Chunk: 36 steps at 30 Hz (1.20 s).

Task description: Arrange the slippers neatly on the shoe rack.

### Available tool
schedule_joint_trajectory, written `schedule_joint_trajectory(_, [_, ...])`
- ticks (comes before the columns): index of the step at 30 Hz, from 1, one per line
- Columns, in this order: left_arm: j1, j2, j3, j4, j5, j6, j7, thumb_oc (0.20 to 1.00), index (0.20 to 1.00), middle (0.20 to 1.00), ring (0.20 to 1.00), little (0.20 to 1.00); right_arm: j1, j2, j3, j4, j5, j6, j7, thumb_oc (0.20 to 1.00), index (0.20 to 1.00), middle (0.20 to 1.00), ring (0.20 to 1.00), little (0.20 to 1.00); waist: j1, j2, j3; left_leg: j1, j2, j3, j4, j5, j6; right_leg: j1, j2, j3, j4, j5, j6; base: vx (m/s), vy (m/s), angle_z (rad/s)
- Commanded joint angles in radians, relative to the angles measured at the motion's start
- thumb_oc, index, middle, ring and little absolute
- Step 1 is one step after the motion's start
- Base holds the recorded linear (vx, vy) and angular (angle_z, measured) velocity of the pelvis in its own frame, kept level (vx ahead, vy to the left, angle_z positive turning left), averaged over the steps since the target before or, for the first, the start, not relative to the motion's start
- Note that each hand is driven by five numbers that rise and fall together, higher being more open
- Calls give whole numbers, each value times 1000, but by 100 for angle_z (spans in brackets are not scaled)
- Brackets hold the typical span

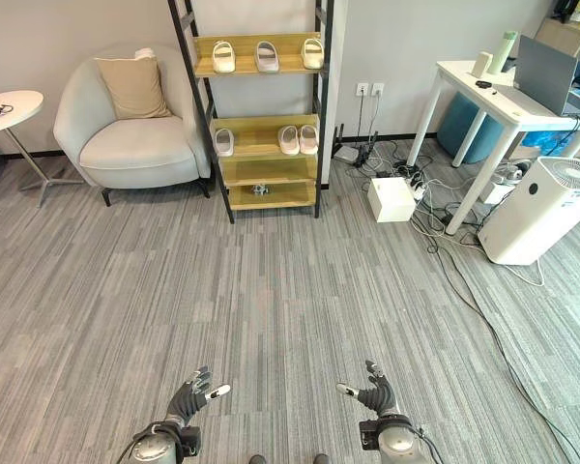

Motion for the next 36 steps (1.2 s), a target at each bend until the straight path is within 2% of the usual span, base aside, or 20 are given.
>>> schedule_joint_trajectory(1, [-60,3,22,8,-35,-31,-4,1000,1000,1000,1000,1000,-27,-4,22,-40,-5,-19,-4,1000,1000,1000,1000,1000,-2,-39,18,27,54,-19,-1,-94,-58,29,-78,6,2,-107,81,0,0,0])
schedule_joint_trajectory(9, [-44,0,33,-17,-88,-34,-16,1000,1000,1000,1000,1000,-18,-6,13,-56,-2,-24,-6,1000,1000,1000,1000,1000,-1,-39,22,25,55,-19,-1,-95,-58,27,-78,7,2,-108,82,0,0,0])
schedule_joint_trajectory(13, [-47,6,36,-35,-89,-37,-16,1000,1000,1000,1000,1000,-19,6,7,-52,70,-33,13,1000,1000,1000,1000,1000,-4,-39,33,21,53,-18,-1,-97,-59,21,-78,7,2,-107,83,8,1,0])
schedule_joint_trajectory(17, [-43,13,44,-48,-76,-42,-13,1000,1000,1000,1000,1000,-19,5,11,-58,74,-36,22,1000,1000,1000,1000,1000,-1,-41,46,15,51,-18,-1,-99,-57,14,-80,8,2,-106,86,45,15,0])
schedule_joint_trajectory(21, [-53,26,55,-66,-69,-51,3,1000,1000,1000,1000,1000,-51,-11,25,-61,59,-37,15,1000,1000,1000,1000,1000,10,-49,78,-12,45,-18,0,-92,-48,-11,-86,16,2,-101,90,32,53,-2])
schedule_joint_trajectory(25, [-41,41,93,-82,-88,-54,6,1000,1000,1000,1000,1000,-68,-32,17,-69,15,-25,7,1000,1000,1000,1000,1000,19,-67,85,-51,28,-20,27,-109,-34,-23,-97,19,2,-101,96,38,79,-11])
schedule_joint_trajectory(27, [-39,56,115,-97,-96,-56,12,1000,1000,1000,1000,1000,-75,-39,-8,-71,11,-25,0,1000,1000,1000,1000,1000,20,-72,101,-76,19,-20,56,-129,-18,-86,-109,22,116,-117,107,-29,119,-5])
schedule_joint_trajectory(28, [-40,67,128,-97,-91,-58,16,1000,1000,1000,1000,1000,-79,-38,-20,-74,14,-23,-6,1000,1000,1000,1000,1000,20,-73,109,-85,16,-15,65,-141,-11,-144,-115,21,207,-122,125,6,169,-10])
schedule_joint_trajectory(29, [-41,81,139,-102,-73,-59,19,1000,1000,1000,1000,1000,-77,-42,-38,-81,12,-22,-12,1000,1000,1000,1000,1000,9,-65,127,-73,20,-12,73,-158,-2,-213,-119,21,346,-98,161,62,165,-19])
schedule_joint_trajectory(31, [-40,86,146,-104,-55,-62,19,1000,1000,1000,1000,1000,-66,-41,-60,-91,7,-23,-17,1000,1000,1000,1000,1000,0,-52,138,-45,27,-16,66,-170,-1,-278,-130,18,434,-80,159,197,94,-17])
schedule_joint_trajectory(34, [-51,90,144,-122,-50,-67,11,1000,1000,1000,1000,1000,-66,-50,-73,-101,9,-26,-19,1000,1000,1000,1000,1000,-20,-48,146,34,28,-23,28,-193,-19,-281,-150,-48,289,-61,133,383,-84,9])
schedule_joint_trajectory(35, [-62,89,140,-129,-54,-68,10,1000,1000,1000,1000,1000,-66,-56,-75,-103,7,-23,-22,1000,1000,1000,1000,1000,-37,-53,146,80,30,-27,11,-213,-32,-313,-150,-69,178,-26,137,509,-199,2])
schedule_joint_trajectory(36, [-68,88,139,-126,-55,-70,12,1000,1000,1000,1000,1000,-65,-56,-75,-101,6,-21,-22,1000,1000,1000,1000,1000,-48,-54,147,108,37,-30,7,-226,-43,-331,-146,-80,123,-2,143,510,-221,2])
